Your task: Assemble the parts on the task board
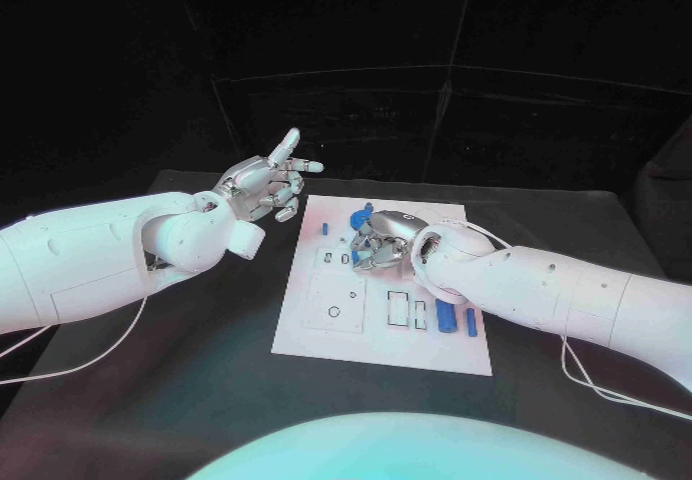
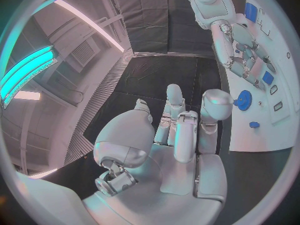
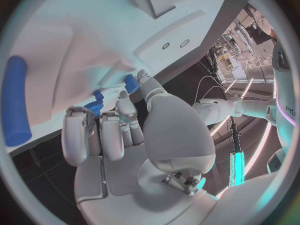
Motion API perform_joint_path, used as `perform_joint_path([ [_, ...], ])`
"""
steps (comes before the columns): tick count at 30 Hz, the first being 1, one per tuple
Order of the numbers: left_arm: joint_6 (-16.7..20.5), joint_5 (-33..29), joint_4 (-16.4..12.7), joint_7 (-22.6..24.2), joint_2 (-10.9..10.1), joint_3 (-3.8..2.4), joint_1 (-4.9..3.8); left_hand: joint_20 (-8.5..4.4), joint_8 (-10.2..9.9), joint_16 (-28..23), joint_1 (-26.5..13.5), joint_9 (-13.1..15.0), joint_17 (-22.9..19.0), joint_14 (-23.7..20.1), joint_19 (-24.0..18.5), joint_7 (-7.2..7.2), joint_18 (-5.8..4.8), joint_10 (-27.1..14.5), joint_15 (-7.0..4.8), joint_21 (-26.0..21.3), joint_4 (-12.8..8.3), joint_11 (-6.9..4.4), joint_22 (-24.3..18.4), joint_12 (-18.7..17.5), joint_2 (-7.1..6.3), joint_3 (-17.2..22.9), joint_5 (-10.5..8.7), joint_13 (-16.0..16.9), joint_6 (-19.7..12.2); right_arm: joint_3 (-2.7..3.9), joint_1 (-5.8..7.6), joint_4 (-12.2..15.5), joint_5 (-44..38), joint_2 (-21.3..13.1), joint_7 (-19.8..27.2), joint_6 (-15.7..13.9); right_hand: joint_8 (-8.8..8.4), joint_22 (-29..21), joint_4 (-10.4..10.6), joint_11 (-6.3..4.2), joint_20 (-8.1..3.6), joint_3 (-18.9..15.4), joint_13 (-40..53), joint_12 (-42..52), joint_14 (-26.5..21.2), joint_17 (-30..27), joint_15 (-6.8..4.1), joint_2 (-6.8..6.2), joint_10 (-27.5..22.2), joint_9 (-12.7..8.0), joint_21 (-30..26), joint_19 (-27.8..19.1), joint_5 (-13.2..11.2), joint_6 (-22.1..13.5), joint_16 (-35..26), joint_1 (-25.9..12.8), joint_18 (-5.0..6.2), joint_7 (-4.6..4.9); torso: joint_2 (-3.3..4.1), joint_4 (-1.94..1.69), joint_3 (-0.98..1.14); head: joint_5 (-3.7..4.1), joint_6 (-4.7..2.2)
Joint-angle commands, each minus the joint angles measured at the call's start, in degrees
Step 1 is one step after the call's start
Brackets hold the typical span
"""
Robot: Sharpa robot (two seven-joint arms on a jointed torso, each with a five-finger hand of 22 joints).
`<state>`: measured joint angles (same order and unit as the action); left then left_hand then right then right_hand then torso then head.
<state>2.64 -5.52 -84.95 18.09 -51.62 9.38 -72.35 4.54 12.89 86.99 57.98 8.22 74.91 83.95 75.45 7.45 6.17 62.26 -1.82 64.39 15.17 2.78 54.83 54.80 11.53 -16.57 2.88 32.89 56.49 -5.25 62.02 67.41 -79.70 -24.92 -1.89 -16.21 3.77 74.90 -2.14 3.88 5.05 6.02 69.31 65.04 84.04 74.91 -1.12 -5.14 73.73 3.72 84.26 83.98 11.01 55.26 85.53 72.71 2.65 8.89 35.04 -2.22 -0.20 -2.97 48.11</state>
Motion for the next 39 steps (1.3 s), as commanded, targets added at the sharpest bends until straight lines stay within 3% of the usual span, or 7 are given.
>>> perform_joint_path([
  [1, -0.74, 0.31, 0.09, -0.04, 0.1, -0.05, -0.1, 0.04, -0.18, -0.11, 0.59, 0.0, 9.43, 4.25, -0.37, 0.02, 1.02, -0.48, 0.44, 0.07, -0.23, 0.03, 0.05, -0.4, 0.05, -0.17, -0.18, -0.1, -0.46, 0.02, 0.06, 0.67, -0.14, -0.41, 1.37, -3.79, -0.31, 3.65, 0.14, 0.2, 0.51, -0.64, -0.72, -0.76, 4.48, 8.38, 0.69, -0.38, -0.71, -0.1, -0.01, 0.14, -0.15, -1.43, 0.27, 0.67, -0.06, 0.27, 0.0, 0.0, 0.02, 0.08, -0.04],
  [4, -0.55, 0.82, 0.35, -0.2, 0.17, -0.05, -0.1, 0.06, -0.16, -0.04, 0.82, 0.02, 9.54, 4.28, -0.28, 0.03, 0.99, -0.5, 0.46, 0.19, -0.36, 0.04, 0.21, -0.4, 0.02, -0.19, -0.18, -0.11, -0.48, 0.02, 0.02, 1.87, 0.96, -1.36, 3.87, -6.08, -0.26, 3.76, 0.21, 0.27, 0.59, -0.84, -0.72, -0.66, 4.47, 8.36, 0.77, -0.47, -0.69, -0.07, 0.05, 0.2, -0.06, -1.76, 0.26, 0.97, -0.08, 0.35, -0.04, 0.05, 0.08, 0.08, -0.21],
  [11, 1.92, 5.78, 0.99, -1.59, 0.45, -0.05, -0.09, 0.23, -0.68, 0.23, 3.01, -0.15, 9.94, 4.45, 0.14, 0.51, 0.88, -0.45, 0.71, 0.59, -2.1, 0.39, 0.67, -0.24, -1.65, -1.09, -0.18, -0.2, -2.36, 0.12, 0.16, 6.24, 9.69, -5.99, 14.07, -4.19, -0.34, 3.26, 2.58, 1.01, 1.38, -4.02, -1.98, -1.5, 4.77, 10.19, 1.57, -1.86, -1.87, -0.13, -0.22, -0.2, -0.84, -6.83, 1.39, 2.39, 0.04, 1.19, -0.43, 0.22, -0.01, 0.36, -0.76],
  [20, 5.9, 17.67, 3.04, -10.41, 1.49, -0.05, -0.1, 0.38, 1.43, -0.45, 7.81, 0.59, 8.7, 4.09, -0.54, 0.2, 1.31, -0.02, 0.68, -0.74, -5.85, 0.19, -1.1, 0.14, -3.32, -0.91, 0.03, -0.35, -1.72, 0.16, 3.39, 12.19, 22.74, -13.18, 17.5, -0.23, 0.93, -2.17, 4.41, 0.59, 1.27, -5.27, -9.72, -9.67, 3.21, 5.62, 1.23, -0.65, -7.37, 0.48, -3.34, -3.33, 0.3, -2.57, -1.89, 6.01, 1.26, 0.61, -1.21, 0.5, 0.14, 0.28, -1.0],
  [24, 0.05, 24.21, 4.25, -19.72, 2.4, -0.06, -0.69, 0.07, 3.34, -1.12, 9.06, 1.31, 7.57, 3.73, -1.18, -0.3, 1.59, 0.03, 0.31, -1.93, -6.74, -0.25, -2.59, 0.23, -1.7, 0.72, 0.1, -0.52, -1.2, 0.17, 6.22, 14.13, 28.09, -16.25, 17.4, -2.64, 1.96, -2.87, 4.58, -0.16, 0.62, -5.24, -11.07, -10.48, 3.31, 5.47, 0.55, 0.18, -6.6, 0.72, -3.82, -3.46, 1.67, -0.15, -2.18, 6.28, 1.39, -0.18, -1.52, 0.8, 0.25, 0.33, -1.22],
  [29, -6.23, 34.71, 6.06, -30.85, 5.05, -0.07, -2.6, 0.1, 5.6, -4.67, 2.05, 2.27, 1.85, 1.48, -4.66, -0.45, 2.72, -2.14, 0.29, -7.56, -1.14, -0.24, -9.22, -0.7, -1.51, -2.66, -0.14, -1.09, -1.49, 0.18, 9.83, 14.99, 36.27, -19.15, 17.67, -4.99, 2.14, -6.54, 4.97, -0.41, 0.28, -5.22, -15.84, -15.36, 2.46, 2.52, 0.28, 0.87, -9.13, 0.58, -5.96, -5.19, 2.43, 0.49, -4.52, 5.97, 2.14, -0.42, -1.96, 0.91, 0.35, 0.29, -1.32],
  [39, -12.28, 49.44, 12.14, -43.79, 12.62, -0.08, -5.07, -1.44, 13.19, -1.77, 4.53, 6.66, 6.44, 3.46, -0.3, -2.64, 1.42, -0.27, -1.35, -2.44, 0.0, -2.18, -2.71, 1.14, -3.19, -4.66, -0.14, -0.8, 0.22, 0.2, 13.17, 14.02, 41.8, -21.1, 18.13, -6.41, 2.01, -10.49, 4.75, -0.37, 0.21, -4.72, -20.5, -19.61, 1.01, -1.48, 0.28, 1.51, -11.74, 0.3, -8.65, -7.17, 4.34, 0.25, -7.99, 6.56, 2.89, -0.33, -2.21, 1.01, 0.51, 0.1, -1.29],
])
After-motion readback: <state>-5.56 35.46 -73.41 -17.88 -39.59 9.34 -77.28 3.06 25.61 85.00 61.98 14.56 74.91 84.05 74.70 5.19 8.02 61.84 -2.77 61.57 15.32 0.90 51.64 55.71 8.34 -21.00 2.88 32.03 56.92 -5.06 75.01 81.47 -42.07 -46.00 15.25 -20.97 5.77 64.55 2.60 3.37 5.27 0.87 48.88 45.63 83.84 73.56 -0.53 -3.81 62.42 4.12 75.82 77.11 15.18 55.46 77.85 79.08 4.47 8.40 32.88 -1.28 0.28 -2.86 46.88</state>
